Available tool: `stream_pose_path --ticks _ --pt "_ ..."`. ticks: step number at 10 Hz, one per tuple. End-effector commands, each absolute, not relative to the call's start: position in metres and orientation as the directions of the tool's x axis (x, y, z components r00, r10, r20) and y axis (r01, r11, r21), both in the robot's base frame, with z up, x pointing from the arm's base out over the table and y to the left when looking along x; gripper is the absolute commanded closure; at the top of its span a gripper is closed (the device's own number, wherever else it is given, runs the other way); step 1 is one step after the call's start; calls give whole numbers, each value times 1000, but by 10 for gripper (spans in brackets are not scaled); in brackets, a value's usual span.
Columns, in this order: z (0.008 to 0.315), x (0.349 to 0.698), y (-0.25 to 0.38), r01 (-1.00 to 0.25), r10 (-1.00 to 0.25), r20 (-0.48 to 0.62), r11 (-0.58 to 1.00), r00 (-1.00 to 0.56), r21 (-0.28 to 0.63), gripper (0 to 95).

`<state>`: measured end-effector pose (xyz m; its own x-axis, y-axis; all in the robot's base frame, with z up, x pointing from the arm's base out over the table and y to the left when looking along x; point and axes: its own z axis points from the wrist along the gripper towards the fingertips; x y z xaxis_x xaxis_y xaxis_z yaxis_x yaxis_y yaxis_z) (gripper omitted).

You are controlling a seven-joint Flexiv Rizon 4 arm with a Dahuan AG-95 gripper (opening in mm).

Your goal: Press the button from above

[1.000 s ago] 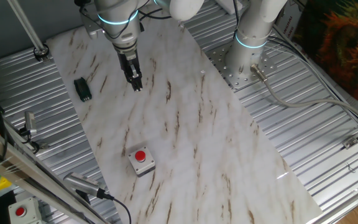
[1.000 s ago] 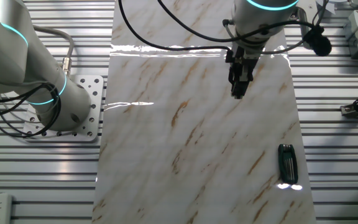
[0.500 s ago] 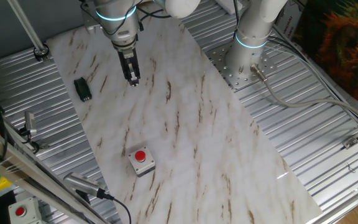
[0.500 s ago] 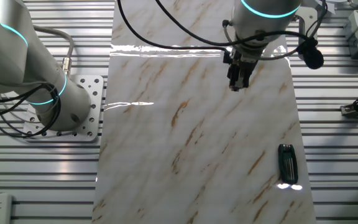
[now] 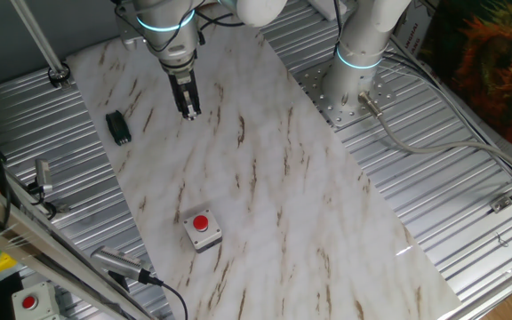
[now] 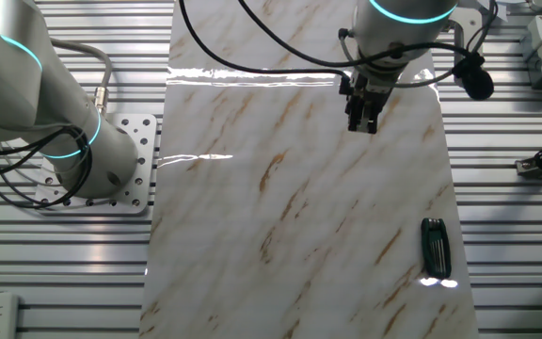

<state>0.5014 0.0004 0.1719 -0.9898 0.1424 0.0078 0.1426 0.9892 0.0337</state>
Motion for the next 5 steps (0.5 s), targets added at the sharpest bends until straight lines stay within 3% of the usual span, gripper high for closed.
stream_pose_path --ticks 1,5 --pt "172 501 0 136 136 9 990 -991 32 950" --pt "173 505 4 118 118 9 993 -993 30 950"
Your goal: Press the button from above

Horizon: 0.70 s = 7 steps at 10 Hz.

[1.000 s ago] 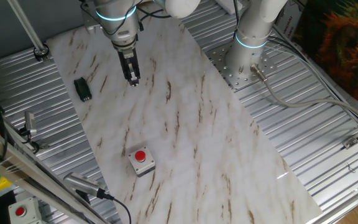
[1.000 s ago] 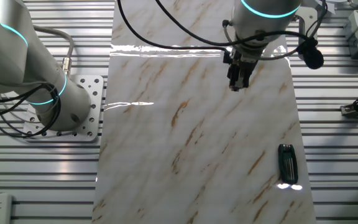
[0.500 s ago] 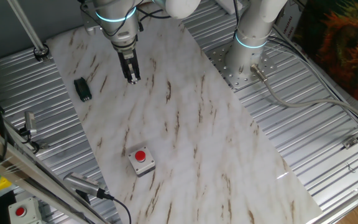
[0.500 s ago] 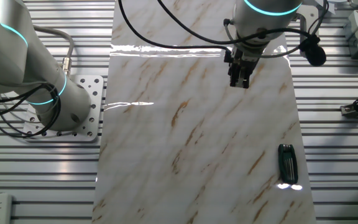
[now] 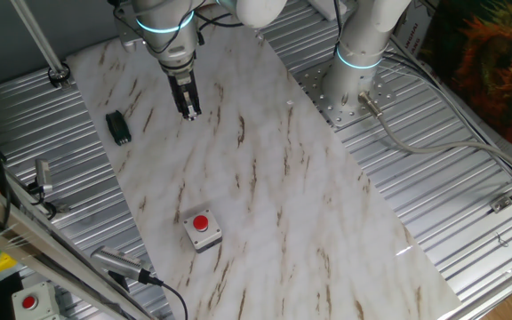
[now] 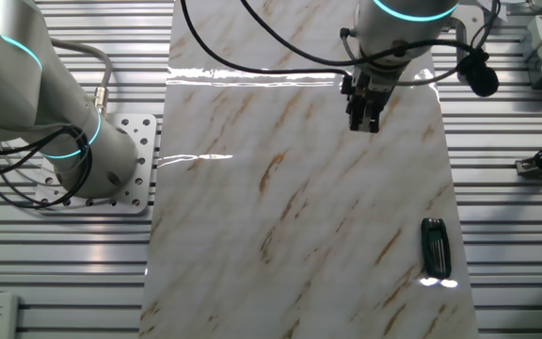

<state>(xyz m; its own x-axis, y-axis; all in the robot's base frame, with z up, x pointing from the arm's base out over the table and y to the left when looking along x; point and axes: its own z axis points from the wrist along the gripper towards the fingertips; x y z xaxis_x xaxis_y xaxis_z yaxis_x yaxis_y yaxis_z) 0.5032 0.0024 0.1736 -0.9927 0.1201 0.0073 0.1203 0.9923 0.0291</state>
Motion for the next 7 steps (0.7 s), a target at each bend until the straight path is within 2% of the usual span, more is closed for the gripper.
stream_pose_path --ticks 1,3,7 --pt "175 519 11 116 116 10 993 -993 30 950" --pt "180 545 30 126 125 13 992 -992 27 950" --pt "181 574 69 131 131 4 991 -991 33 950"
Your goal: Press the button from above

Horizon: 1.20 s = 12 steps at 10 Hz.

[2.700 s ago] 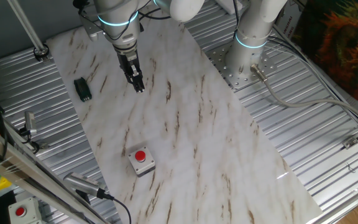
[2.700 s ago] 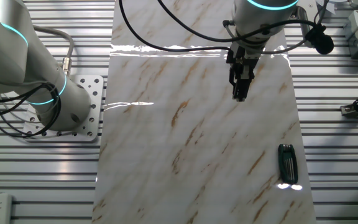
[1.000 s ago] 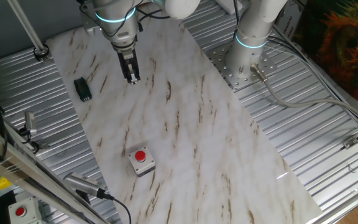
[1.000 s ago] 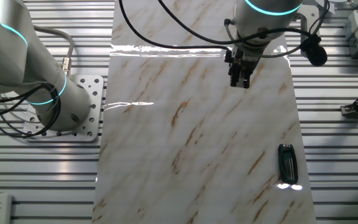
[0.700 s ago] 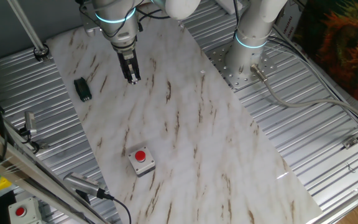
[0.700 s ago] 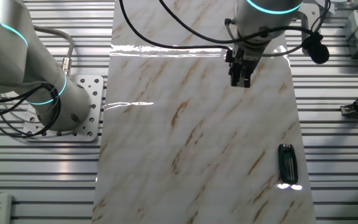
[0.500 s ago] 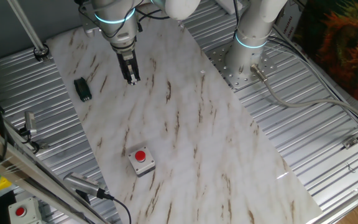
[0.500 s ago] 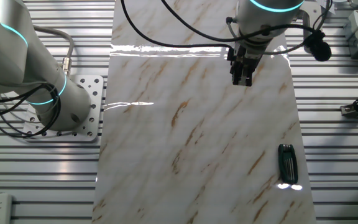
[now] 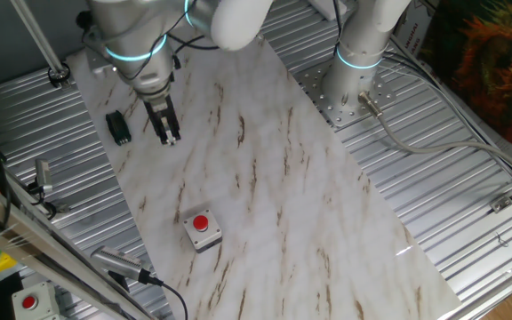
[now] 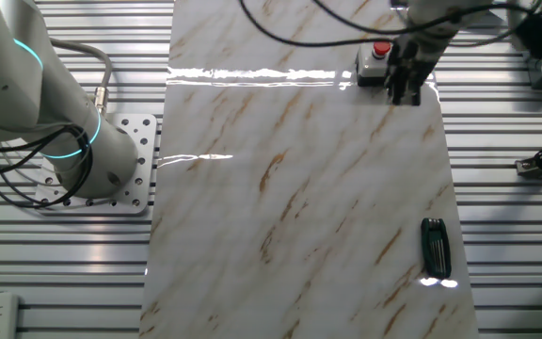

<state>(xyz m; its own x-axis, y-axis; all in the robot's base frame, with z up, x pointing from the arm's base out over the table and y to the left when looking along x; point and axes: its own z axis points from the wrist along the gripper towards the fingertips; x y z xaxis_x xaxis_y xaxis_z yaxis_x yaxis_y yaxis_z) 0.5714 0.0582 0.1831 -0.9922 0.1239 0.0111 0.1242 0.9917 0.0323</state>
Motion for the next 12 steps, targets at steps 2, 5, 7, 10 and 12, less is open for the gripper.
stream_pose_path --ticks 2,5,7,10,12 --pt "176 576 93 149 149 2 988 -989 32 950" --pt "173 584 130 179 179 3 983 -984 34 950" --pt "177 598 148 193 192 8 981 -981 32 950" --pt "184 616 175 210 210 11 977 -978 33 950" --pt "185 620 188 218 217 12 976 -976 31 950"
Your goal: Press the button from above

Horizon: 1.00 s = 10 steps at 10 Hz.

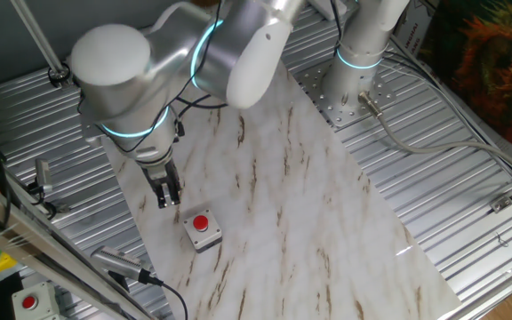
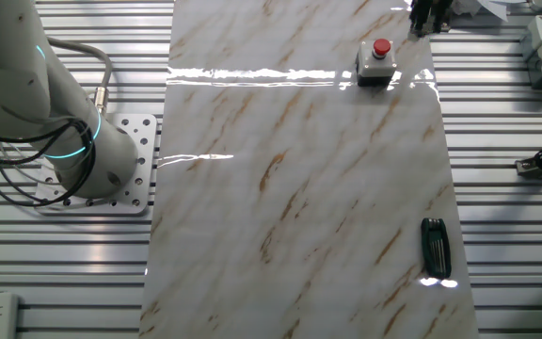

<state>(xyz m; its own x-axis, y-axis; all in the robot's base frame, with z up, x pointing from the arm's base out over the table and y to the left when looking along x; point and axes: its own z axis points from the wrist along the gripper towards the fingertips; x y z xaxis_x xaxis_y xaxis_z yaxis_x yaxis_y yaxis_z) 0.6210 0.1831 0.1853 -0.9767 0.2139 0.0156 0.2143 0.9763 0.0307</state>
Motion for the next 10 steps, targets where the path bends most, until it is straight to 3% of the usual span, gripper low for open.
stream_pose_path --ticks 1,10 --pt "185 621 190 214 214 11 976 -977 33 950" --pt "197 639 216 222 222 9 974 -975 44 950"
